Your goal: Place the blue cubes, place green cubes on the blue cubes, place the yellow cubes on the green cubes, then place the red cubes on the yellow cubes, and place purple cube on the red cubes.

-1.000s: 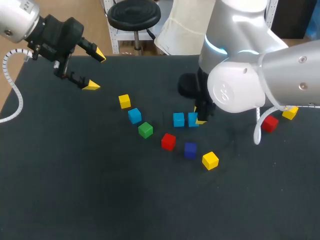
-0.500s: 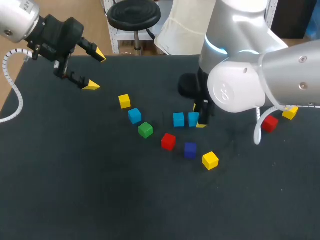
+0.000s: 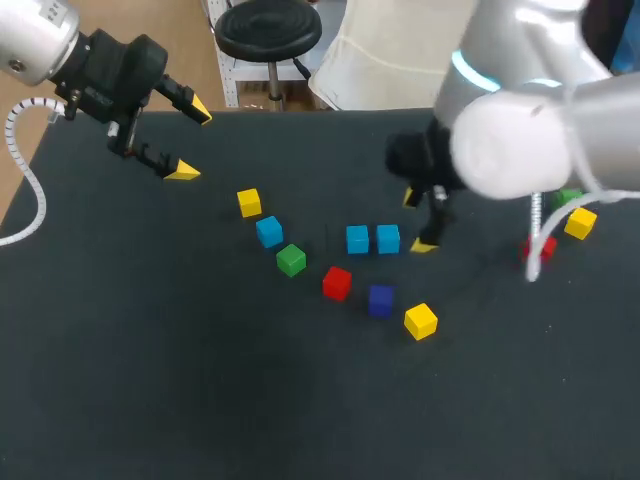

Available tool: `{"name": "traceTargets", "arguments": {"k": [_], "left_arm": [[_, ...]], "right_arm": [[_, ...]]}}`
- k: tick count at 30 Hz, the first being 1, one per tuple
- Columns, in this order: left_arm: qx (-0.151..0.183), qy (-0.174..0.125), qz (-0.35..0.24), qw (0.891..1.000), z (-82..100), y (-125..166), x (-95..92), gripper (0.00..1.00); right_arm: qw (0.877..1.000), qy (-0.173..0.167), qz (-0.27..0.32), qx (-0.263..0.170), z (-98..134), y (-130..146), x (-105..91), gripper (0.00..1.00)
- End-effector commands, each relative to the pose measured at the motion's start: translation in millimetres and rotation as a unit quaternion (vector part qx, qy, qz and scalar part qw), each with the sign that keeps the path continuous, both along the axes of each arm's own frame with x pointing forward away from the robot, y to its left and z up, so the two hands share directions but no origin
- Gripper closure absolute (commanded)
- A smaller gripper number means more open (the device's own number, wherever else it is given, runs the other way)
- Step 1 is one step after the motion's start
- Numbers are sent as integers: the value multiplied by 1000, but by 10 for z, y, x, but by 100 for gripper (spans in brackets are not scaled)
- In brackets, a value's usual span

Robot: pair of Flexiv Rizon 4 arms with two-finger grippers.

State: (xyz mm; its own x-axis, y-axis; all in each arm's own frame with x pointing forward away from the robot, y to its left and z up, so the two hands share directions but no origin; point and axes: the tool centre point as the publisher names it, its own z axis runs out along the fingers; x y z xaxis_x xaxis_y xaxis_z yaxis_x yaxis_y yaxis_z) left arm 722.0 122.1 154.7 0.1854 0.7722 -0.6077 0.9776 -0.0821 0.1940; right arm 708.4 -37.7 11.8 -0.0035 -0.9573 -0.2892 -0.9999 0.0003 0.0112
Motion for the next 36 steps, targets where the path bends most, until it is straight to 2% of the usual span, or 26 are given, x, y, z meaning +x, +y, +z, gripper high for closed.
{"name": "traceTargets", "arguments": {"k": [1,6,16,36], "left_arm": [[-1,-2,-1,1000,-6,7,-4,0],[-1,-2,-1,1000,-6,7,-4,0],[-1,-2,-1,1000,-6,7,-4,0],[-1,-2,-1,1000,-6,7,-4,0]], "right_arm": [[997,-13,-4,73,158,-400,-164,0],[989,-8,-3,145,243,-679,-214,0],[977,-13,-25,211,287,-1044,-341,0],[975,-15,-6,221,311,-1110,-439,0]]}}
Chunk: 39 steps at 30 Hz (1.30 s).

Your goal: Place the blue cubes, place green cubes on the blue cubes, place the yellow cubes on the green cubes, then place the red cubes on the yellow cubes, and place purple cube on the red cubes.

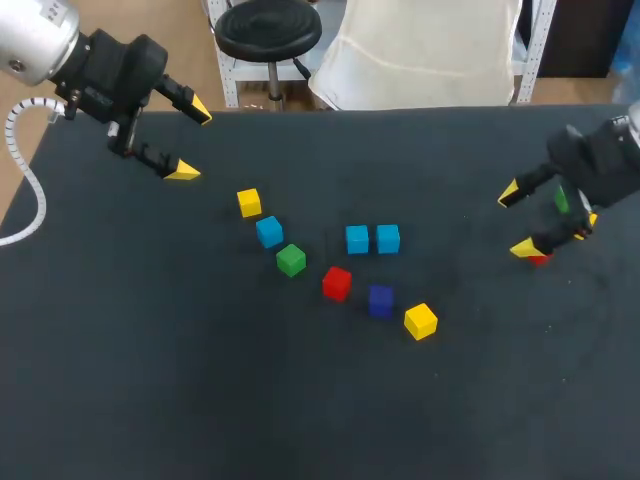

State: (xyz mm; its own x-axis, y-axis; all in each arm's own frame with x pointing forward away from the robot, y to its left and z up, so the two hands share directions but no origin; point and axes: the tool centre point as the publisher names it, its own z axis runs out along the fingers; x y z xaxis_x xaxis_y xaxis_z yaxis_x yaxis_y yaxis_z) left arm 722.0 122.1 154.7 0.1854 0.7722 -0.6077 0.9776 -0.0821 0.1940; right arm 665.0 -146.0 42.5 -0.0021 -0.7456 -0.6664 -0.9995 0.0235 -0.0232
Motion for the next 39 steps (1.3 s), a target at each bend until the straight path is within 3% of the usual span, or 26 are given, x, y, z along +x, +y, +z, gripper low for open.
{"name": "traceTargets", "arguments": {"k": [1,6,8,12,18,19,21,39], "left_arm": [[-1,-2,-1,1000,-6,7,-4,0],[22,-19,-21,999,-9,-55,-15,0],[36,-35,-63,997,-11,-101,-26,0],[67,-67,-173,980,14,-140,-60,0],[110,-86,-338,931,16,-212,-105,0],[123,-88,-384,911,3,-233,-142,0],[156,-96,-435,882,-17,-266,-187,0],[156,-96,-435,882,-17,-266,-187,0]], "right_arm": [[1000,3,5,5,4,-27,-5,0],[1000,3,5,5,4,-27,-5,0],[1000,3,5,5,4,-27,-5,0],[1000,3,5,5,4,-27,-5,0],[1000,3,5,5,4,-27,-5,0],[1000,3,5,5,4,-27,-5,0],[1000,3,5,5,4,-27,-5,0],[1000,3,5,5,4,-27,-5,0]]}}
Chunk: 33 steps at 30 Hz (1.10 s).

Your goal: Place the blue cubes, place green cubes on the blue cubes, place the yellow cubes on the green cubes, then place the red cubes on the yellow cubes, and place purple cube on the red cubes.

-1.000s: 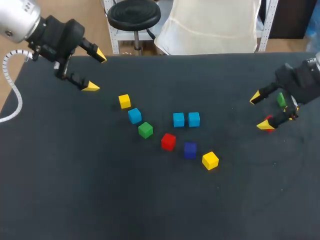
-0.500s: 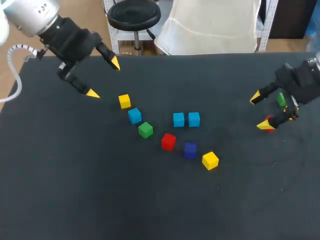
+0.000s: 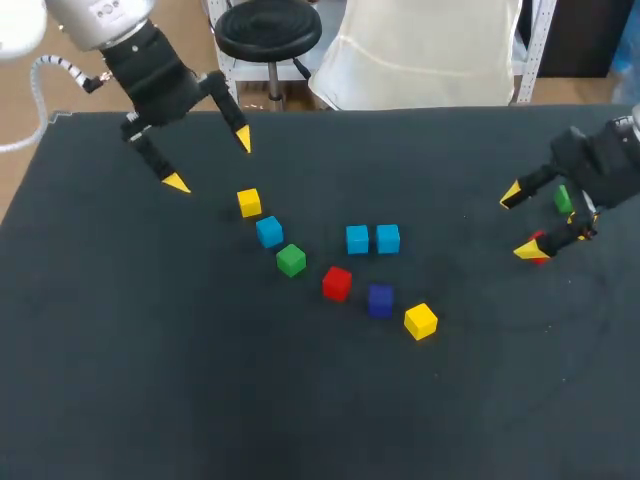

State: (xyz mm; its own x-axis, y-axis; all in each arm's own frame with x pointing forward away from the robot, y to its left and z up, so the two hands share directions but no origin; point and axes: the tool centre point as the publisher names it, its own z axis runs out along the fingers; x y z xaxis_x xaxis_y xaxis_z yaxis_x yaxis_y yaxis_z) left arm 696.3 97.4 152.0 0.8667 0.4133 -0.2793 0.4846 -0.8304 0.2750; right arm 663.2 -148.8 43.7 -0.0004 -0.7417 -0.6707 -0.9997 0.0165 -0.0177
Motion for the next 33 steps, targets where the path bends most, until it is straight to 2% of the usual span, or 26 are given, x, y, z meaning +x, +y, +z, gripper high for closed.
{"name": "traceTargets", "arguments": {"k": [1,7,8,14,19,20,33], "left_arm": [[45,21,-4,999,-22,-13,79,0],[80,28,41,996,-364,-172,74,0],[68,34,55,996,-414,-198,76,0],[62,41,64,995,-615,-361,69,0],[53,57,70,994,-708,-412,95,0],[45,57,64,995,-707,-417,98,0],[47,57,64,995,-684,-424,107,0]], "right_arm": [[1000,0,1,2,-7,0,13,0],[1000,0,1,2,-7,0,13,0],[1000,0,1,2,-7,0,13,0],[1000,0,1,2,-7,0,13,0],[1000,0,1,2,-7,0,13,0],[1000,0,1,2,-7,0,13,0],[1000,0,1,2,-7,0,13,0]]}}
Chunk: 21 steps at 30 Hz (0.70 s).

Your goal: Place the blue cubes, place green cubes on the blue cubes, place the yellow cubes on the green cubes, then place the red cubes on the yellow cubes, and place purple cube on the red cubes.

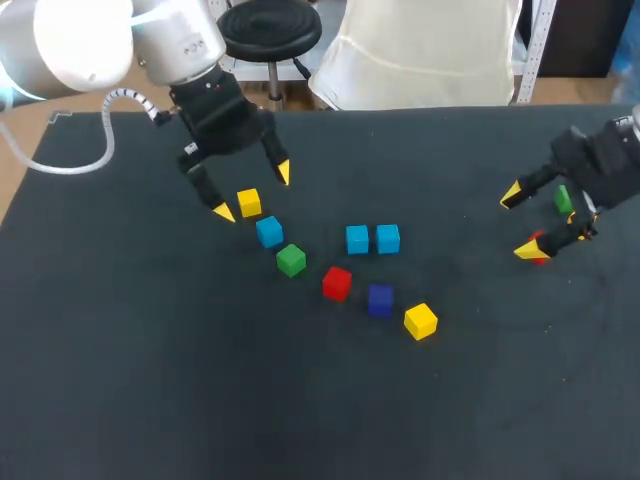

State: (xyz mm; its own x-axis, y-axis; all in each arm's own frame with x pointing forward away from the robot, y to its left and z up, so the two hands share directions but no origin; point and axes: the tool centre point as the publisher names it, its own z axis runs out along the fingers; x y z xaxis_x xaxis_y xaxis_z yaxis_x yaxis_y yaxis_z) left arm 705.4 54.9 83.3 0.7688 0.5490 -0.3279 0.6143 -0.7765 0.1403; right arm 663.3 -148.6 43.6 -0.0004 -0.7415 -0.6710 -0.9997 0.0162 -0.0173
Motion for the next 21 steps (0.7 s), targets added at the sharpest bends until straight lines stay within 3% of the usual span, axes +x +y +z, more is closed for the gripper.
{"name": "traceTargets", "arguments": {"k": [1,6,11,19,21], "left_arm": [[2,1,-2,1000,3,1,17,0],[48,-24,-9,999,23,37,-40,0],[89,-18,-16,996,-203,-11,-50,0],[68,-13,-26,997,-533,-80,5,0],[81,-9,-25,996,-598,-91,37,0]], "right_arm": [[1000,0,1,1,-7,-2,11,0],[1000,0,1,1,-7,-2,11,0],[1000,0,1,1,-7,-2,11,0],[1000,0,1,1,-7,-2,11,0],[1000,0,1,1,-7,-2,11,0]]}}
